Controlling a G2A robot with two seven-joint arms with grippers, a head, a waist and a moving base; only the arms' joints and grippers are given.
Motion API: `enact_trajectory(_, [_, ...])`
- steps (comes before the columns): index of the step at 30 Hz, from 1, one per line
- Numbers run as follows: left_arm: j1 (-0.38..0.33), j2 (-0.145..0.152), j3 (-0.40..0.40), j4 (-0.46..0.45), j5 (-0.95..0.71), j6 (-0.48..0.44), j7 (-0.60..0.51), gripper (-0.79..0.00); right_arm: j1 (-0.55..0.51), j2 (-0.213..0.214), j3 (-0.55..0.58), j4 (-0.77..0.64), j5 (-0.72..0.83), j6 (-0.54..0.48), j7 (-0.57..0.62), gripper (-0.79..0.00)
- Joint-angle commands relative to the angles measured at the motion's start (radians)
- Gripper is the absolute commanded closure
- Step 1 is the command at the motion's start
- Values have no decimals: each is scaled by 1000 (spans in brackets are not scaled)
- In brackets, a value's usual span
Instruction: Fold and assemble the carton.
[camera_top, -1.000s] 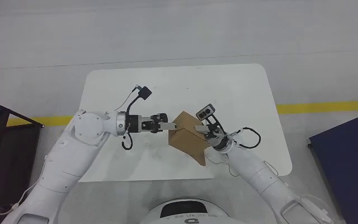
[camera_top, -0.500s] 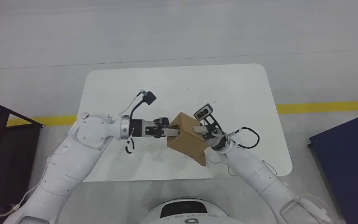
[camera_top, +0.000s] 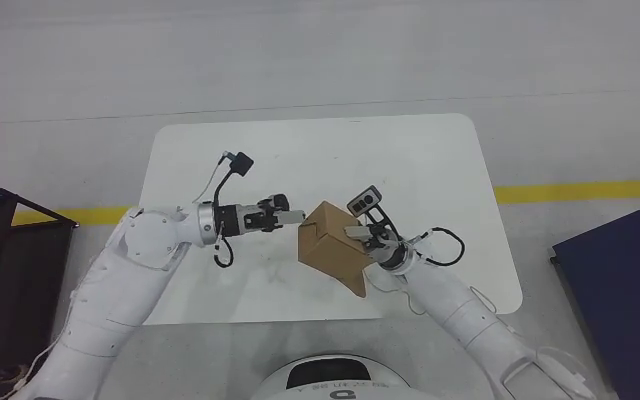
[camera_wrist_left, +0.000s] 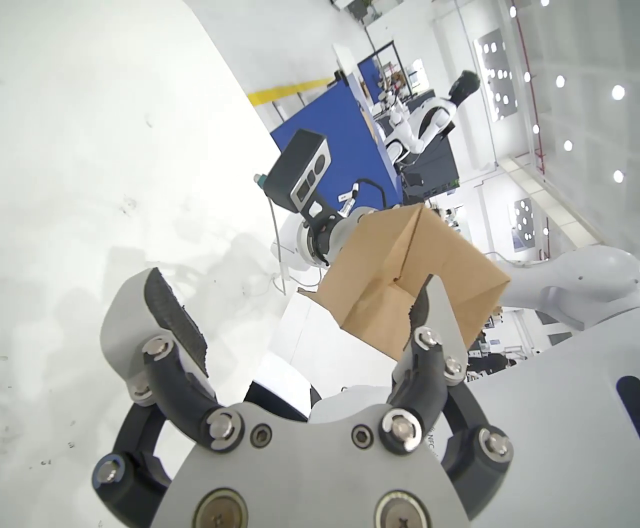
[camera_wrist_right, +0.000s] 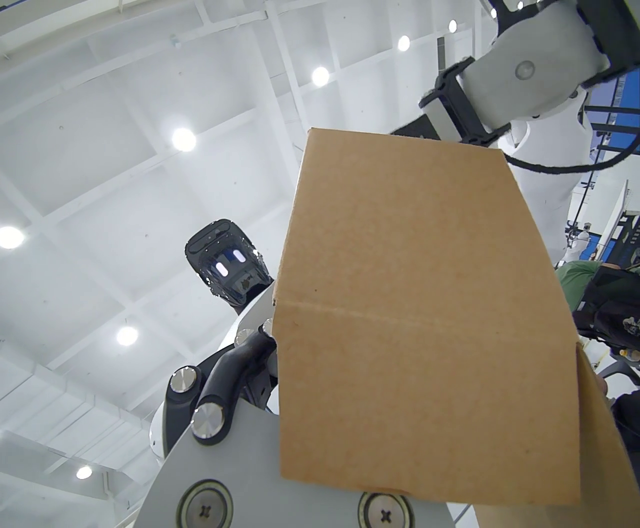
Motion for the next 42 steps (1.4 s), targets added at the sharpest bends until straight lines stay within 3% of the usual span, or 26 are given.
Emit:
enact_trajectory(1, [21, 7, -39, -11, -11, -12, 3, -785, 3, 0, -1, 3, -8, 0, 0, 0])
enact_trajectory(6, [69, 21, -124, -19, -38, -29, 2, -785, 4, -1, 0, 5, -14, 0, 0, 0])
enact_trajectory(10, [102, 28, -173, 25, -81, -48, 2, -785, 4, -1, 0, 5, -14, 0, 0, 0])
enact_trajectory(18, [106, 24, -178, 141, -131, -98, 28, -785, 5, 0, 1, 6, -23, 0, -11, 0])
enact_trajectory(22, [92, 20, -168, 176, -171, -122, 20, -785, 70, 28, 54, -11, -260, 87, -161, 0])
enact_trajectory(24, [92, 20, -168, 176, -171, -122, 20, -785, 108, 50, 92, -49, -405, 184, -205, 0])
enact_trajectory(29, [92, 20, -168, 176, -171, -122, 20, -785, 219, 111, 174, -204, -777, 548, -214, 0])
enact_trajectory(32, [92, 20, -168, 176, -171, -122, 20, -785, 302, 145, 159, -323, -1105, 768, -200, 0])
enact_trajectory(35, [92, 20, -168, 176, -171, -122, 20, -785, 368, 171, 55, -379, -1360, 839, -270, 0])
enact_trajectory(42, [92, 20, -168, 176, -171, -122, 20, -785, 599, 203, -342, -289, -1556, 831, -262, 0])
